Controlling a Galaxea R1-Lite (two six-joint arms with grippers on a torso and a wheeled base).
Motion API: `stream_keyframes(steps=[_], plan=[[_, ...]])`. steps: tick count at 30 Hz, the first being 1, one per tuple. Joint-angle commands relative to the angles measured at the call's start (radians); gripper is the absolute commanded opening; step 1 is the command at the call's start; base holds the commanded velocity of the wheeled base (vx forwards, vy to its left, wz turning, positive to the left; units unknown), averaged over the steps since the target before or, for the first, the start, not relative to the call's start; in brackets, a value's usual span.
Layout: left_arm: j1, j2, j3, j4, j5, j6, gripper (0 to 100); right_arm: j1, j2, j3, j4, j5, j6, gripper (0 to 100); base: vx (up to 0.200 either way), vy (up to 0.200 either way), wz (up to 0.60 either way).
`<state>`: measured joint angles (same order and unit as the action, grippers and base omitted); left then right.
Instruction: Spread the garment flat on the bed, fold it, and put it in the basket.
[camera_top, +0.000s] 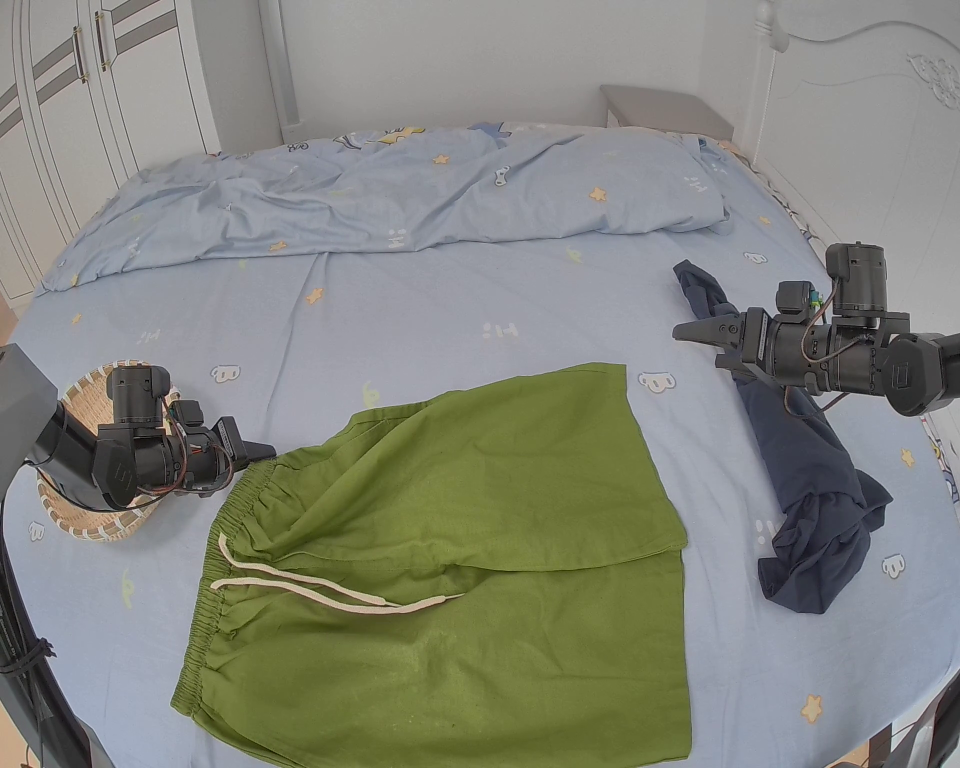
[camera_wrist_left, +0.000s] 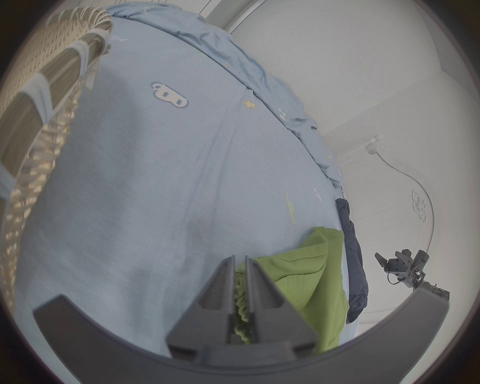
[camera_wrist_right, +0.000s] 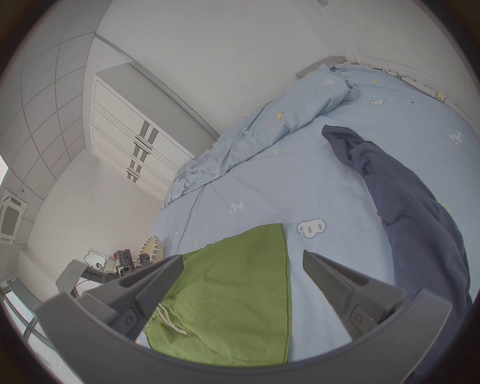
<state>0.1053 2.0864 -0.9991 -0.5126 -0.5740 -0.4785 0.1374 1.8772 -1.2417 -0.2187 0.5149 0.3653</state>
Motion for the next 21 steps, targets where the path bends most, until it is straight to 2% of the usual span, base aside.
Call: stream_keyframes(steps=[1,7,8,14,21], plan=[[0.001,-0.005,0.001,-0.003,0.0,0.0,0,0.001,0.002,0.001,-0.001,0.001,0.0,100,0.0,0.0,0.0],[0.004,-0.009,-0.004,-0.034,0.002,0.001,0,0.002,0.002,0.001,-0.001,0.001,0.0,100,0.0,0.0,0.0],[0.008,-0.005,-0.003,-0.096,0.003,0.0,0,0.01,0.002,0.001,-0.001,-0.001,-0.002,100,0.0,0.0,0.0],[0.017,0.004,0.011,-0.264,0.003,-0.014,0,0.01,0.002,0.004,-0.001,-0.004,-0.002,100,0.0,0.0,0.0],[0.02,0.009,0.028,-0.348,0.006,-0.017,0,0.01,0.002,0.007,-0.025,-0.007,-0.002,100,0.0,0.0,0.0]])
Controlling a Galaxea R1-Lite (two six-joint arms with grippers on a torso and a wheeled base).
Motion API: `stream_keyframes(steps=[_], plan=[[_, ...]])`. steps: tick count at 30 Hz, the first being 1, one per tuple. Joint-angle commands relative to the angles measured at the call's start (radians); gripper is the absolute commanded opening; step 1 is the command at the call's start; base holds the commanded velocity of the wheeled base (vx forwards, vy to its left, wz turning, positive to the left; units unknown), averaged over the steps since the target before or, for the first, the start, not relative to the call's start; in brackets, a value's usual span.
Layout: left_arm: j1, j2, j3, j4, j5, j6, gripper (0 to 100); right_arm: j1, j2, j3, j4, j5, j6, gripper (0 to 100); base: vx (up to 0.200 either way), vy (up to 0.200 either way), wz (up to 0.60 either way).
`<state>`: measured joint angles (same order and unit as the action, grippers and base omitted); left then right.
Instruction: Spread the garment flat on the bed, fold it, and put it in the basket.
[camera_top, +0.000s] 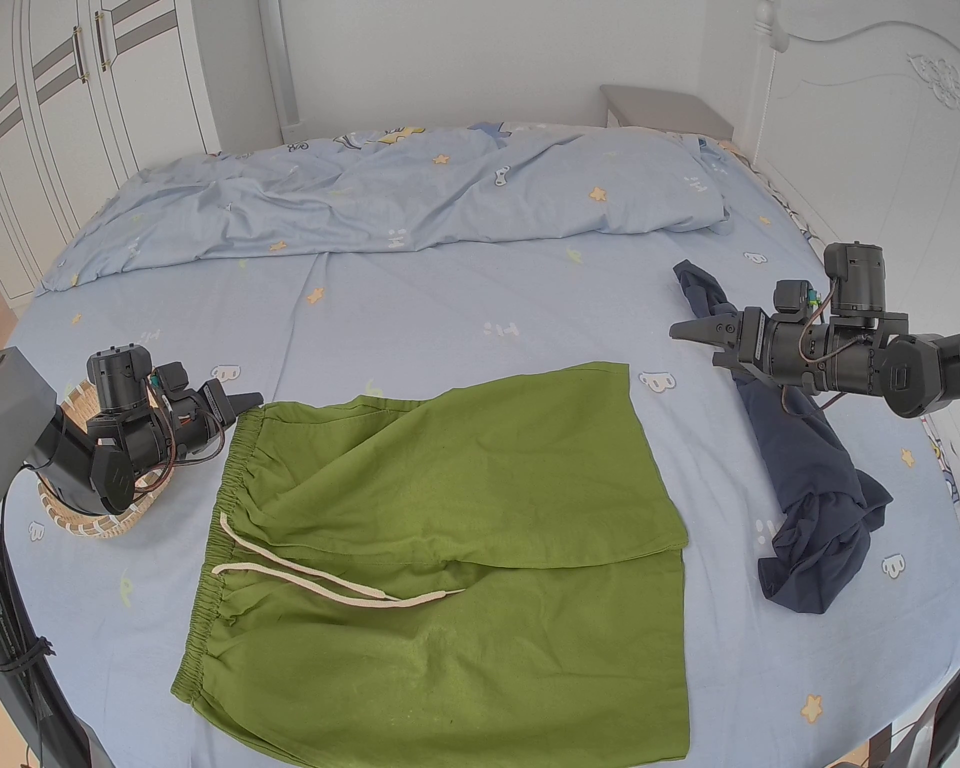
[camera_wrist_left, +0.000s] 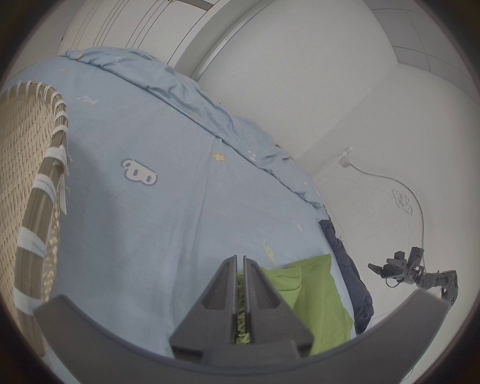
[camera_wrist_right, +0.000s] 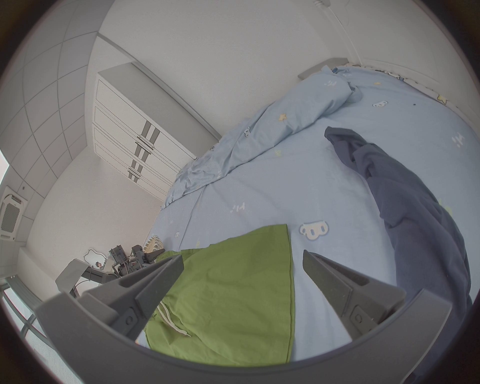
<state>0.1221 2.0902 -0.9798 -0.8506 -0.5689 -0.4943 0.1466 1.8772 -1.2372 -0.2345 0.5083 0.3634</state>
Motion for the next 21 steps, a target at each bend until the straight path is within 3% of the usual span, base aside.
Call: stream_keyframes(steps=[1,11,21], plan=[[0.013,0.005,0.009,-0.024,0.001,-0.009,0,-0.001,0.002,0.012,-0.032,-0.001,0.003,100,0.0,0.0,0.0],[0.059,0.036,0.016,-0.128,0.006,-0.032,0,-0.001,0.003,0.021,-0.063,-0.002,0.014,100,0.0,0.0,0.0],[0.063,0.06,0.007,-0.136,0.011,-0.037,0,-0.002,0.003,0.019,-0.063,-0.002,0.014,100,0.0,0.0,0.0]])
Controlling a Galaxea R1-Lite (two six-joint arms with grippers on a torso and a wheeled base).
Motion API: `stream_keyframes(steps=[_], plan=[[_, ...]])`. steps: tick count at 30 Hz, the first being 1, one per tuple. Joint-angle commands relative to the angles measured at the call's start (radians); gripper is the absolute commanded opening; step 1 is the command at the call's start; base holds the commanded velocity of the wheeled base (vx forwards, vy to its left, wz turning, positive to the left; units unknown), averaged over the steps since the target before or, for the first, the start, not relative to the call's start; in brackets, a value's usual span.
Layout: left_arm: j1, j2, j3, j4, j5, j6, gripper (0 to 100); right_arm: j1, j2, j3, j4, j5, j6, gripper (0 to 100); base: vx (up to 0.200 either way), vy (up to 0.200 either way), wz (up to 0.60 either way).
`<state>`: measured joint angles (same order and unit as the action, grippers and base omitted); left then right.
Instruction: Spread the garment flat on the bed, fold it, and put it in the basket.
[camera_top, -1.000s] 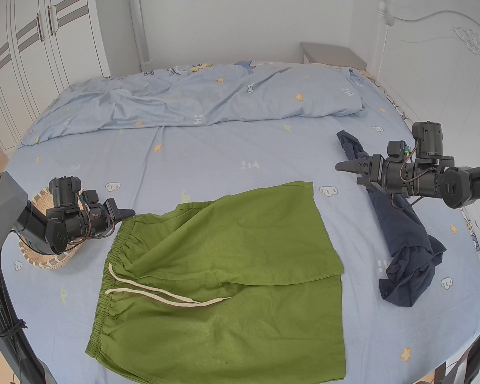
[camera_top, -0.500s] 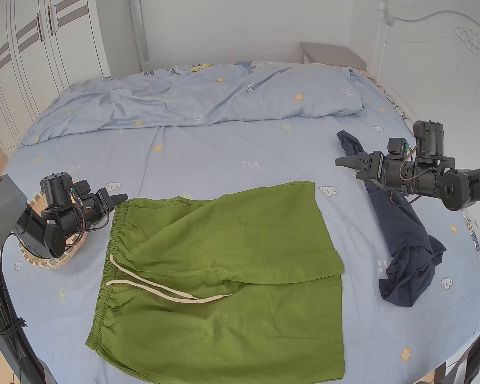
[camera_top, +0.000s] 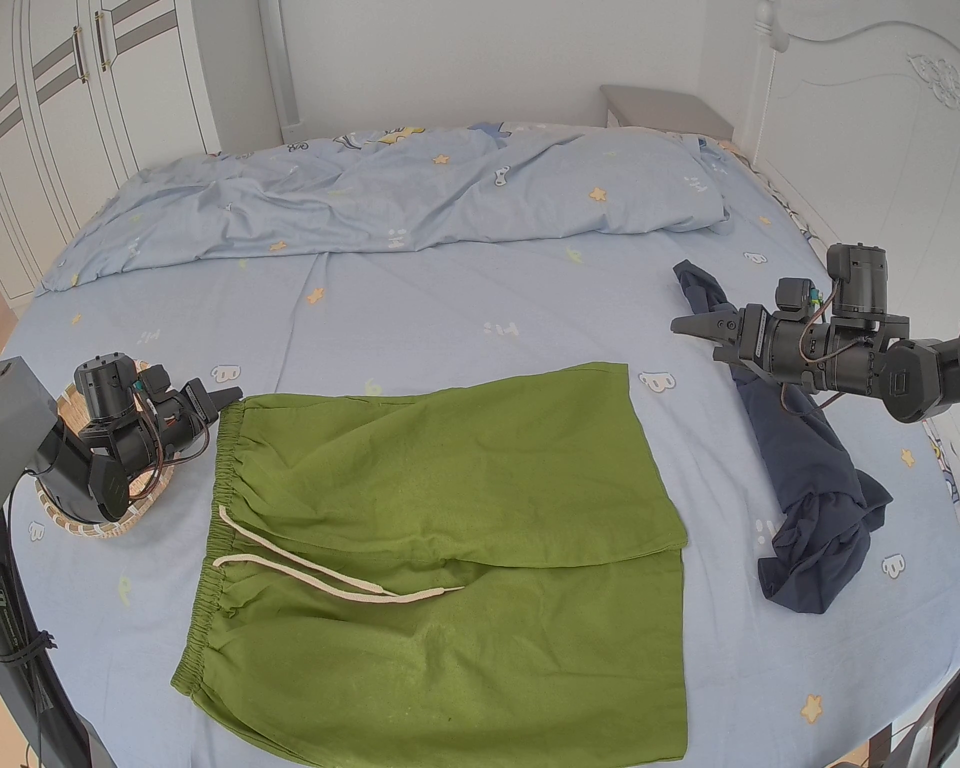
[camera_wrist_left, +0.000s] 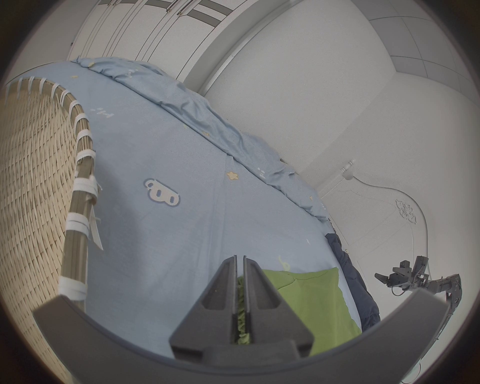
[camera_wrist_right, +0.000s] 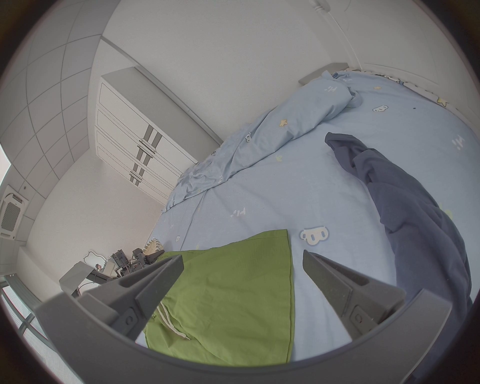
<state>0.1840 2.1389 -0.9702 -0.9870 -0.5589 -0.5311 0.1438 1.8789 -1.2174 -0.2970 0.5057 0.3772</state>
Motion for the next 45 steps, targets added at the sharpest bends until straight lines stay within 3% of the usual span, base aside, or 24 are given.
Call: stream_keyframes(steps=[1,19,20,28,35,39,40,42,45], plan=[[0.005,0.018,-0.007,0.001,0.001,0.0,0,-0.001,0.0,-0.001,-0.001,0.0,0.0,100,0.0,0.0,0.0],[0.018,0.018,-0.018,-0.002,0.001,0.0,0,-0.001,-0.001,0.001,-0.004,0.0,0.0,100,0.0,0.0,0.0],[0.017,0.018,-0.019,-0.002,0.002,0.0,100,-0.001,-0.001,0.001,-0.004,0.0,0.0,100,0.0,0.0,0.0],[0.005,0.007,-0.01,-0.024,0.002,0.002,100,-0.001,-0.001,0.001,-0.004,0.0,0.0,100,0.0,0.0,0.0],[-0.055,-0.171,0.079,-0.018,0.002,-0.001,100,-0.001,-0.012,0.015,-0.002,0.0,0.002,100,0.0,0.0,0.0],[-0.103,-0.367,0.255,0.001,-0.001,-0.073,100,-0.004,-0.112,0.118,0.006,0.0,0.005,100,0.0,0.0,0.0],[-0.103,-0.367,0.255,0.001,-0.001,-0.073,100,-0.004,-0.112,0.118,0.006,0.0,0.005,100,0.0,0.0,0.0],[-0.101,-0.484,0.383,0.002,-0.029,-0.161,100,-0.009,-0.196,0.222,0.006,0.008,0.012,100,0.0,0.0,0.0],[-0.094,-0.528,0.453,0.004,-0.064,-0.176,100,-0.01,-0.245,0.285,0.006,0.01,0.017,100,0.0,0.0,0.0]])
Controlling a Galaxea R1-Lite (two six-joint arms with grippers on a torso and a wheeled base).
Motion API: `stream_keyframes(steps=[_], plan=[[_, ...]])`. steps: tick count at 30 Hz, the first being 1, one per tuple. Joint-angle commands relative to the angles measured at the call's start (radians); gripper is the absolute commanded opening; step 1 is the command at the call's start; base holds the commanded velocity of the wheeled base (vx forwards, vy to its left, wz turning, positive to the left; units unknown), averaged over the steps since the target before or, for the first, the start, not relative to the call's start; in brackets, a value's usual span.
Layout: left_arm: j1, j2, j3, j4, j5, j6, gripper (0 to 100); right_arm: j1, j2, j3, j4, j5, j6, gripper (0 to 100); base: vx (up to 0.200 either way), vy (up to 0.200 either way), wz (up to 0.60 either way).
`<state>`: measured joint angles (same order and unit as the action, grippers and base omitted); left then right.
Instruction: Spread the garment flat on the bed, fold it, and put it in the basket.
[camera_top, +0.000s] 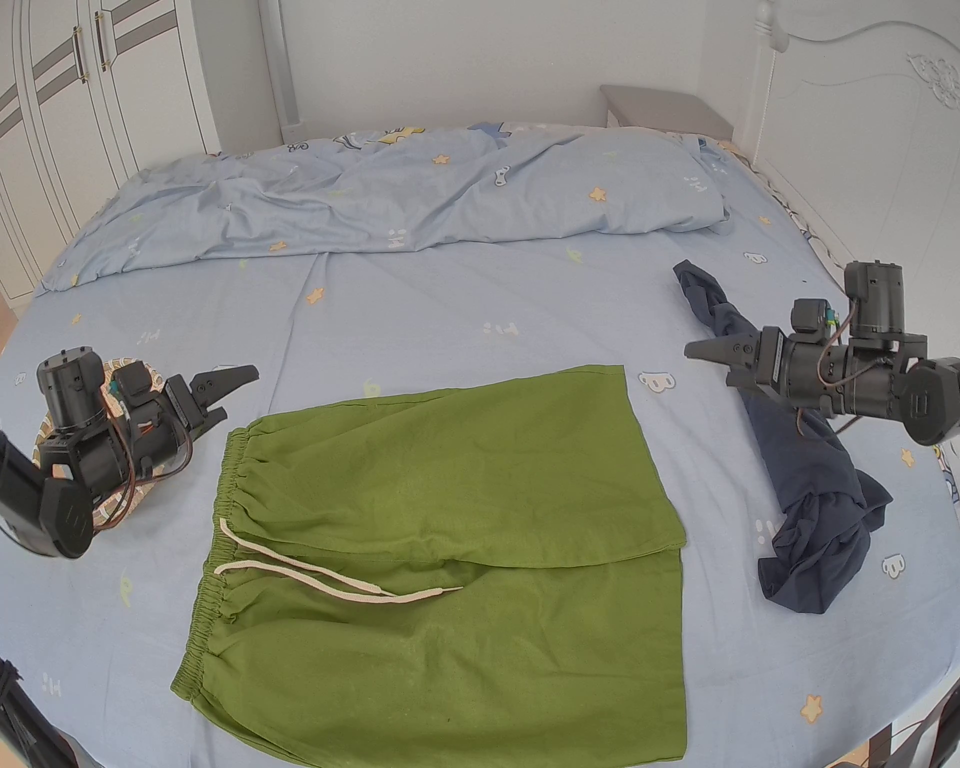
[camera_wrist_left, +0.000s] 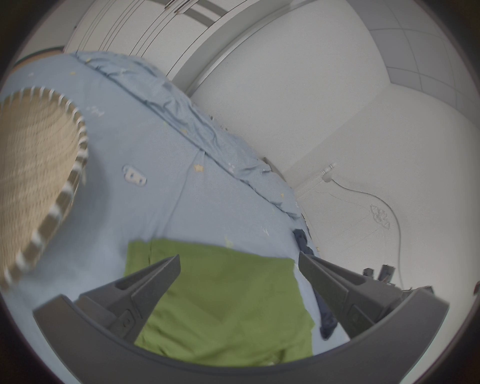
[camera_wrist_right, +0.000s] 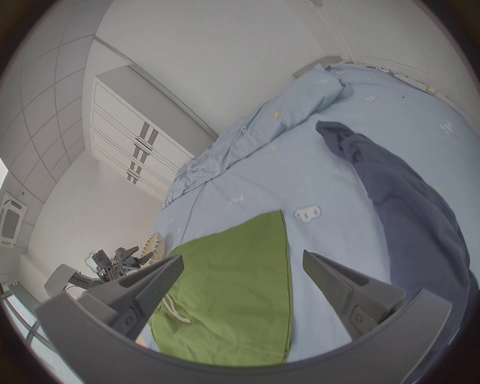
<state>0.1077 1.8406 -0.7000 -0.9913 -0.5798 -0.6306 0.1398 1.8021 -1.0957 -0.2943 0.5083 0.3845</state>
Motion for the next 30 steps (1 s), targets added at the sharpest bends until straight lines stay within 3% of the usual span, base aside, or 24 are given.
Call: stream_keyframes(steps=[1,6,7,9,12,21,30], plan=[[-0.009,-0.265,0.26,0.006,-0.086,-0.08,100,0.0,-0.213,0.229,0.004,0.007,0.01,100,0.0,0.0,0.0],[0.11,-0.391,0.508,0.0,-0.292,-0.08,100,0.011,-0.382,0.467,0.001,0.007,0.008,100,0.0,0.0,0.0],[0.11,-0.391,0.508,0.0,-0.292,-0.08,100,0.011,-0.382,0.467,0.001,0.007,0.008,100,0.0,0.0,0.0],[0.208,-0.432,0.579,0.003,-0.377,-0.078,100,0.011,-0.469,0.544,0.007,0.007,0.01,100,0.0,0.0,0.0],[0.257,-0.44,0.62,0.002,-0.42,-0.078,100,0.014,-0.523,0.59,0.035,0.006,0.011,100,0.0,0.0,0.0],[0.293,-0.429,0.654,0.003,-0.433,-0.067,100,0.087,-0.573,0.682,0.056,-0.008,0.033,100,0.0,0.0,0.0],[0.262,-0.397,0.698,0.006,-0.428,0.008,100,0.155,-0.564,0.683,0.046,-0.019,0.031,100,0.0,0.0,0.0]])
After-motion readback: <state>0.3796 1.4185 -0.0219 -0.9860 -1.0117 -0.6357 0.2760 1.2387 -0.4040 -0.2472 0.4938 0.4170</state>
